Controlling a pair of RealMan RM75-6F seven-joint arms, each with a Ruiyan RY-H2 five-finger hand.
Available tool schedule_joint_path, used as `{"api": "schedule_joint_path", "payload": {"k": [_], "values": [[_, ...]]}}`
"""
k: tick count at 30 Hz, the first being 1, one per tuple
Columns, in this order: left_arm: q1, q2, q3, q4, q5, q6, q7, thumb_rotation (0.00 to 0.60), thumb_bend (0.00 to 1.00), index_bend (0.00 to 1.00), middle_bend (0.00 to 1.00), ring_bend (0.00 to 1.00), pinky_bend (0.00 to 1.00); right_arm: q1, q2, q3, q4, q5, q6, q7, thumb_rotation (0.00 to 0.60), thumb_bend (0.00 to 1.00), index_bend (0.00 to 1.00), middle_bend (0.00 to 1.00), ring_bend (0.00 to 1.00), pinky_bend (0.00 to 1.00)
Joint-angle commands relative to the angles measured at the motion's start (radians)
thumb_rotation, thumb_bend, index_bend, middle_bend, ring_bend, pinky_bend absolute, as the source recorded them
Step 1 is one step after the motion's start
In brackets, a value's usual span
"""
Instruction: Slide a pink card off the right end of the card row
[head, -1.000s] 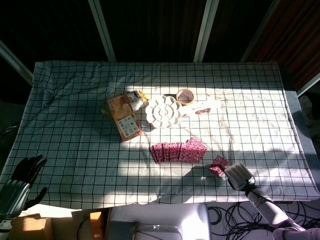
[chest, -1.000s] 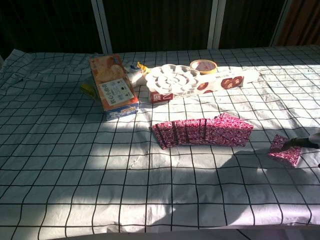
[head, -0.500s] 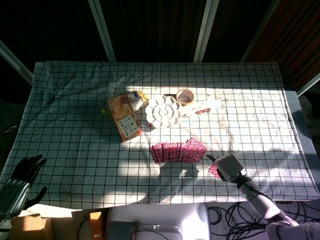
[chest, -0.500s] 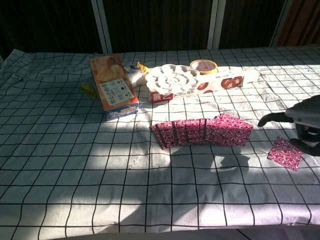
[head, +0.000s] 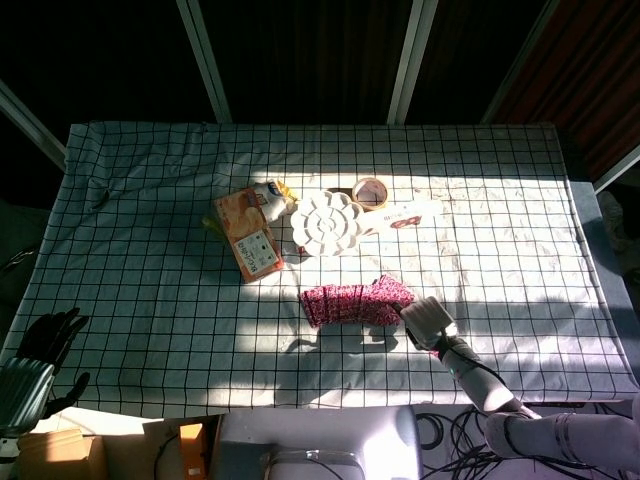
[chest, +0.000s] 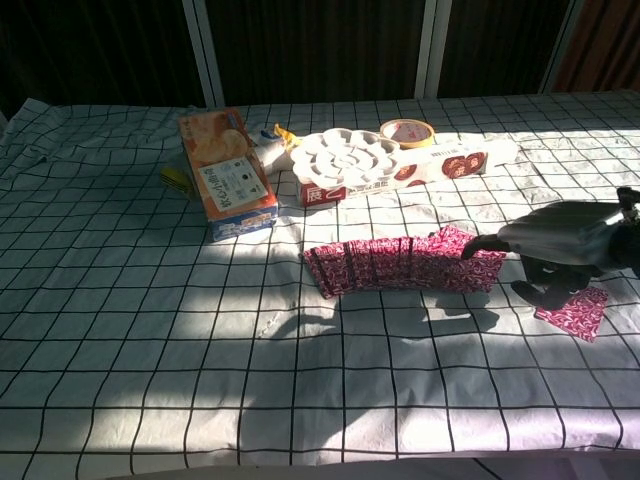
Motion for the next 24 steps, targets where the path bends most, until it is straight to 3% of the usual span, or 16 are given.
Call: {"api": "schedule_joint_path", "payload": {"k": [1,11,24], "values": [[0.000,0.000,0.000,0.000,0.000,-0.001,0.001,0.600,0.37,0.00,0.00,0.00,0.00,0.013,-0.007,-0.006,0.006,0.029,0.004,-0.015,0.600,0.60,0.14,1.00,0.95,1.00],[-0.002,-0.002,-0.001,-0.006,-0.006,-0.012,0.014,0.600,0.37,0.00,0.00,0.00,0.00,0.031,0.007,-0.019,0.044,0.101,-0.006,-0.002,0.600,0.60,0.16,1.00,0.95,1.00],[-0.005,-0.002,-0.005,-0.016,-0.020,-0.023,0.027,0.600,0.37,0.00,0.00,0.00,0.00,0.004,0.049,-0.037,0.171,0.112,-0.072,0.122,0.600,0.60,0.18,1.00,0.95,1.00]]}}
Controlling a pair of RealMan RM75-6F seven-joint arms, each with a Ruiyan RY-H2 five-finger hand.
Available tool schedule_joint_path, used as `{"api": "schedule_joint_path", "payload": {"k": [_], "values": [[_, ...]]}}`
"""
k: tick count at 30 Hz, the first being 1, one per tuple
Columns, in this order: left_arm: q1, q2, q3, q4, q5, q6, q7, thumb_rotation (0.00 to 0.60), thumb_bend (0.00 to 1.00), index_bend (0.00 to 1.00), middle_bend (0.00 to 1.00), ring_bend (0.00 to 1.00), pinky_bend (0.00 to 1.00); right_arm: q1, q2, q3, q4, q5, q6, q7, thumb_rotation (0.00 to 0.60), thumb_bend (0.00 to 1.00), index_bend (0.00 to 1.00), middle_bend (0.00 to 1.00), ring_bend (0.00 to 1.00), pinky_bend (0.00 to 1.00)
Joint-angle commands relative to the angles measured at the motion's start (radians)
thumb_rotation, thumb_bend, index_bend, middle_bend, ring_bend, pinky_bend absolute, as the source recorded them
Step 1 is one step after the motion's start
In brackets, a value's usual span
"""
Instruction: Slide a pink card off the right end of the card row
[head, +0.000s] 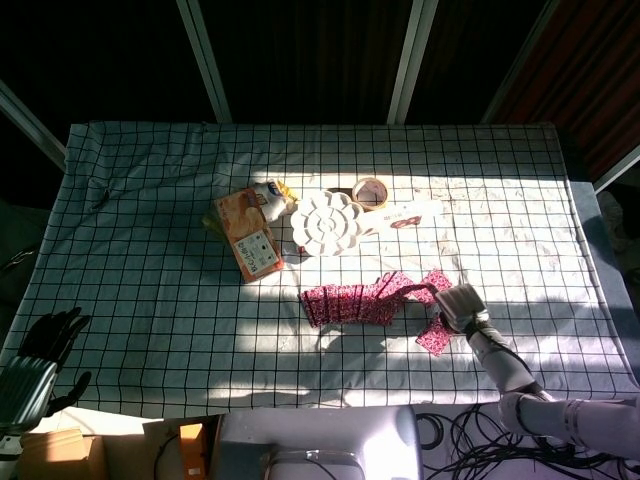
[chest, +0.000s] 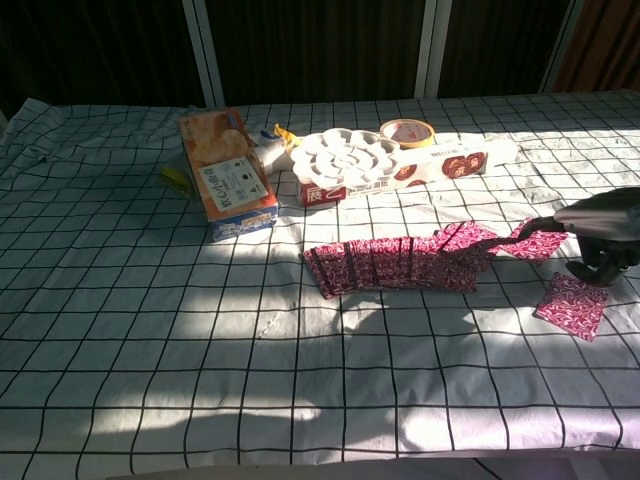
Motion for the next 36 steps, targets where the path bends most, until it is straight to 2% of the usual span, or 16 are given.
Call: {"api": "schedule_joint_path", "payload": {"k": [1,8,10,11,12,14,16,17,18,21,25,28,29,32,36], "values": [[0.000,0.000,-0.001,-0.001,-0.002,0.000,0.001,0.600,0.37,0.00,0.00,0.00,0.00,-0.012,0.015,-0.004,0.027,-0.011,-0.019,0.037,0.600,0.60,0.18,1.00,0.95,1.00],[0.000,-0.002,-0.002,-0.005,-0.002,-0.002,0.006,0.600,0.37,0.00,0.00,0.00,0.00,-0.031,0.048,0.005,0.025,-0.064,-0.015,0.099,0.600,0.60,0.19,1.00,0.95,1.00],[0.001,-0.004,-0.002,-0.004,0.003,0.004,0.007,0.600,0.37,0.00,0.00,0.00,0.00,-0.042,0.063,0.009,0.005,-0.101,0.002,0.121,0.600,0.60,0.16,1.00,0.91,1.00],[0.003,-0.004,-0.001,-0.002,0.008,0.011,0.006,0.600,0.37,0.00,0.00,0.00,0.00,-0.053,0.076,0.015,-0.015,-0.140,0.024,0.145,0.600,0.60,0.14,0.98,0.85,0.99],[0.005,-0.005,0.000,0.000,0.011,0.016,0.005,0.600,0.37,0.00,0.00,0.00,0.00,-0.068,0.088,0.020,-0.034,-0.182,0.048,0.170,0.600,0.60,0.11,0.92,0.77,0.95],[0.007,-0.007,0.000,0.005,0.016,0.023,0.001,0.600,0.37,0.00,0.00,0.00,0.00,-0.103,0.113,0.024,-0.070,-0.277,0.103,0.235,0.600,0.60,0.05,0.74,0.61,0.86],[0.008,-0.008,0.000,0.009,0.018,0.028,-0.004,0.600,0.37,0.00,0.00,0.00,0.00,-0.149,0.144,0.019,-0.107,-0.397,0.170,0.323,0.600,0.58,0.01,0.47,0.40,0.74],[0.009,-0.008,0.000,0.010,0.019,0.029,-0.006,0.600,0.37,0.00,0.00,0.00,0.00,-0.170,0.159,0.015,-0.123,-0.448,0.201,0.363,0.600,0.57,0.00,0.38,0.33,0.69],[0.010,-0.007,0.001,0.011,0.020,0.031,-0.007,0.600,0.37,0.00,0.00,0.00,0.00,-0.201,0.181,0.002,-0.146,-0.523,0.252,0.416,0.600,0.53,0.00,0.27,0.23,0.63],[0.012,-0.005,0.003,0.012,0.024,0.036,-0.011,0.600,0.37,0.00,0.00,0.00,0.00,-0.286,0.231,-0.051,-0.182,-0.700,0.392,0.507,0.600,0.45,0.00,0.07,0.04,0.45],[0.014,-0.006,0.004,0.013,0.026,0.039,-0.010,0.600,0.37,0.00,0.00,0.00,0.00,-0.321,0.246,-0.076,-0.187,-0.757,0.447,0.531,0.600,0.43,0.00,0.01,0.00,0.34],[0.019,-0.007,0.007,0.014,0.033,0.048,-0.007,0.600,0.37,0.00,0.00,0.00,0.00,-0.451,0.272,-0.158,-0.165,-0.903,0.634,0.604,0.600,0.41,0.00,0.00,0.00,0.13],[0.019,-0.009,0.009,0.015,0.035,0.048,-0.004,0.600,0.37,0.00,0.00,0.00,0.00,-0.497,0.261,-0.173,-0.129,-0.937,0.697,0.620,0.600,0.41,0.00,0.00,0.00,0.11],[0.017,-0.010,0.012,0.014,0.041,0.041,0.006,0.600,0.37,0.00,0.00,0.00,0.00,-0.565,0.229,-0.179,-0.069,-0.972,0.771,0.567,0.600,0.41,0.00,0.00,0.00,0.07],[0.019,-0.014,0.017,0.009,0.049,0.041,0.024,0.600,0.37,0.00,0.00,0.00,0.00,-0.584,0.202,-0.149,-0.054,-0.968,0.769,0.537,0.600,0.41,0.00,0.00,0.00,0.06]]}}
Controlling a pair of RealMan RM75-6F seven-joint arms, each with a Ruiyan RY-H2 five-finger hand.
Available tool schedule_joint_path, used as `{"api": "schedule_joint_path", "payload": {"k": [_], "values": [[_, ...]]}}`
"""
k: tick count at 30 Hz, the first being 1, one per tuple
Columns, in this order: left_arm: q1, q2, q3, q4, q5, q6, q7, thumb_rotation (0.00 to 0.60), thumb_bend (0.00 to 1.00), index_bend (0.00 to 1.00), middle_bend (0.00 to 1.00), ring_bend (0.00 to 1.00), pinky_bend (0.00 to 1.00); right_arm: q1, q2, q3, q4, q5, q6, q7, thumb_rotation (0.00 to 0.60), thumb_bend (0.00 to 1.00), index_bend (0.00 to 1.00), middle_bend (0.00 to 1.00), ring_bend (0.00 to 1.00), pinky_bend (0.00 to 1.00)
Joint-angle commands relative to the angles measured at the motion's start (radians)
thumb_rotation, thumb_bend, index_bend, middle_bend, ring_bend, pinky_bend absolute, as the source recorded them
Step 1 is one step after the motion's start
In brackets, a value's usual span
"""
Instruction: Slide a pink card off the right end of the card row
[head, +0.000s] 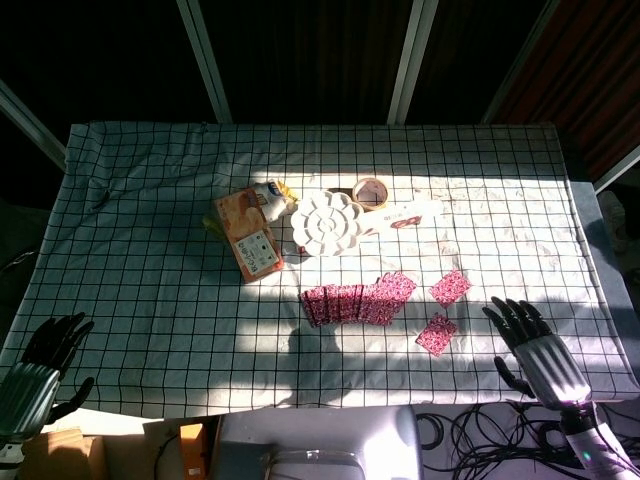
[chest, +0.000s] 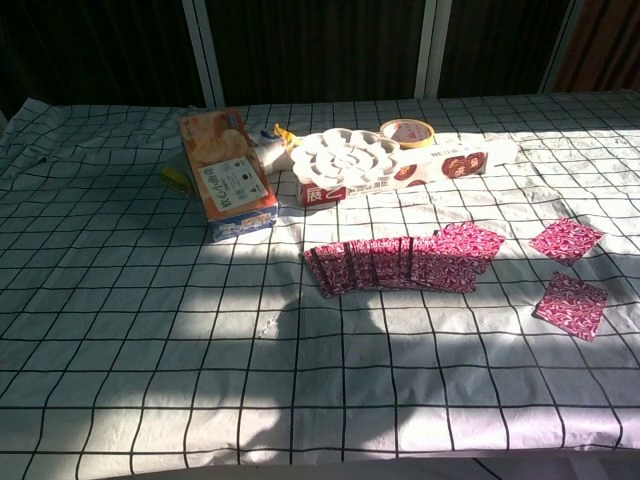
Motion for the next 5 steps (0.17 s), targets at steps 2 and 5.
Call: {"api": "schedule_joint_path", "payload": {"k": [2,5], "values": [[0.003,-0.002,-0.001,-0.003,-0.003,0.004,0.005,0.600,0.37,0.00,0.00,0.00,0.00,-0.043,-0.028,0.009,0.036,-0.005,0.015,-0.042,0.600,0.41,0.00,0.00,0.00,0.05],[0.002,-0.001,-0.001,-0.004,-0.007,-0.002,0.004,0.600,0.37,0.00,0.00,0.00,0.00,-0.051,-0.029,0.020,0.033,-0.007,0.007,-0.051,0.600,0.41,0.00,0.00,0.00,0.05]]}}
